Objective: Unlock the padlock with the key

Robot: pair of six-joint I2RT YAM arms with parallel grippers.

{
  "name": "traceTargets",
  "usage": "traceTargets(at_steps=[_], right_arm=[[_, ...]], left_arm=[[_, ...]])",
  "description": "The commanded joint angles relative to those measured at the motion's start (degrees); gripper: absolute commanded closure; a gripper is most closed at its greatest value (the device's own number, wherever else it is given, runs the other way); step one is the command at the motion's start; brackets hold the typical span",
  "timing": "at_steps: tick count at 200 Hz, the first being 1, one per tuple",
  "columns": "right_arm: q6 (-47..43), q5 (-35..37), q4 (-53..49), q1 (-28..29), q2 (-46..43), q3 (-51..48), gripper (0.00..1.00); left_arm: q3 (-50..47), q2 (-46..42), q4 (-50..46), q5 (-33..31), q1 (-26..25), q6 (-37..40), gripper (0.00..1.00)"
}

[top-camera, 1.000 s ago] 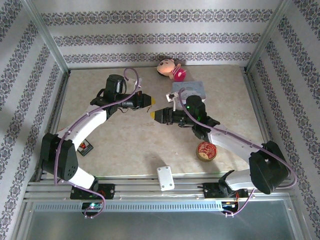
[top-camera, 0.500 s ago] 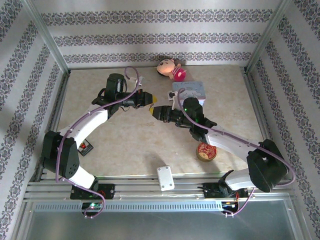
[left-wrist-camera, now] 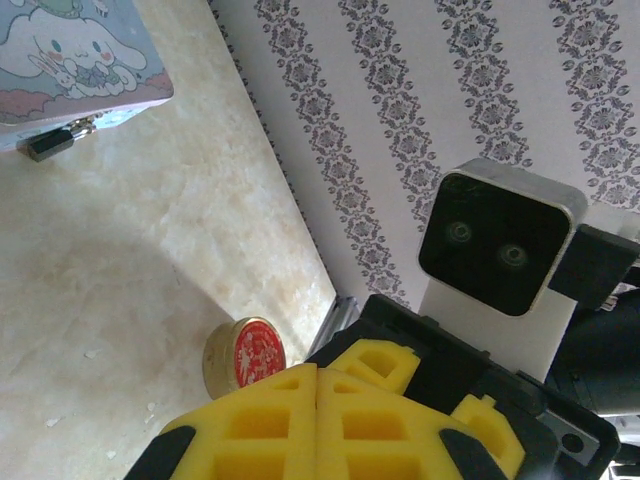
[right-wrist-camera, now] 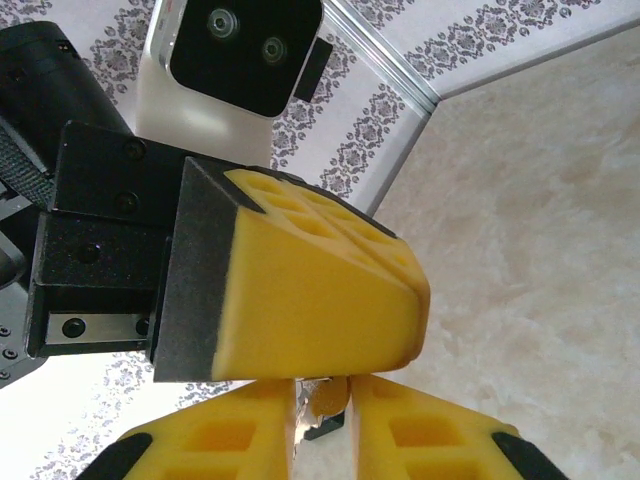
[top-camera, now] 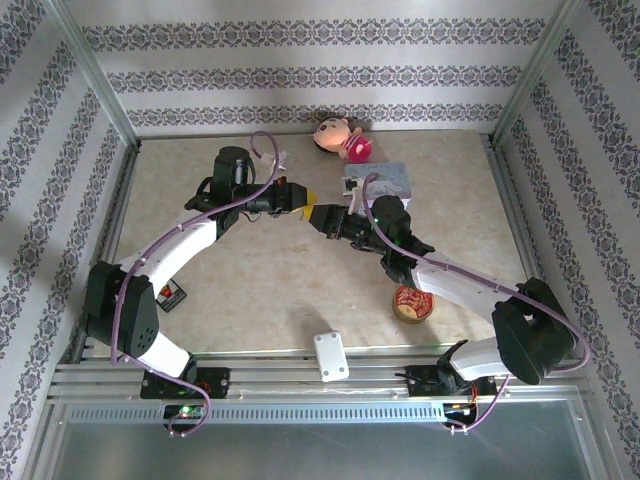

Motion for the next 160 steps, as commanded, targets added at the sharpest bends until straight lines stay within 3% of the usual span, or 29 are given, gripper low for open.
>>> traceTargets(at_steps=[1, 44, 88, 123, 130, 146, 160], right_arm=[[1.0, -0.1, 5.2, -0.2, 0.9, -0.1, 0.82], [1.6, -0.3, 6.7, -0.3, 1.4, -0.2, 0.85], [3.2, -0.3, 7.5, -0.3, 1.9, -0.1, 1.0], [5.5, 0.1, 11.5, -0.4, 2.3, -1.1, 1.0], [5.7, 0.1, 11.9, -0.4, 2.5, -1.2, 1.0], [6.1, 0.3, 12.2, -0.4, 2.5, -1.5, 1.0], [6.2, 0.8, 12.1, -0.4, 2.3, -1.9, 1.0]], left_arm=[[-1.3, 0.3, 3.5, 1.9, -1.0, -1.4, 1.0], [-1.7, 0.3, 5.0, 2.5, -1.2, -2.6, 1.0], [-2.1, 0.7, 6.7, 2.4, -1.5, -4.0, 1.0], [-2.5, 0.7, 8.3, 1.9, -1.5, -5.4, 1.0], [-2.4, 0.6, 8.6, 1.6, -1.5, -5.7, 0.93], [-2.6, 0.5, 9.7, 0.5, -1.5, -6.6, 0.58], [-2.7, 0.3, 11.3, -0.9, -1.5, -7.5, 0.38]])
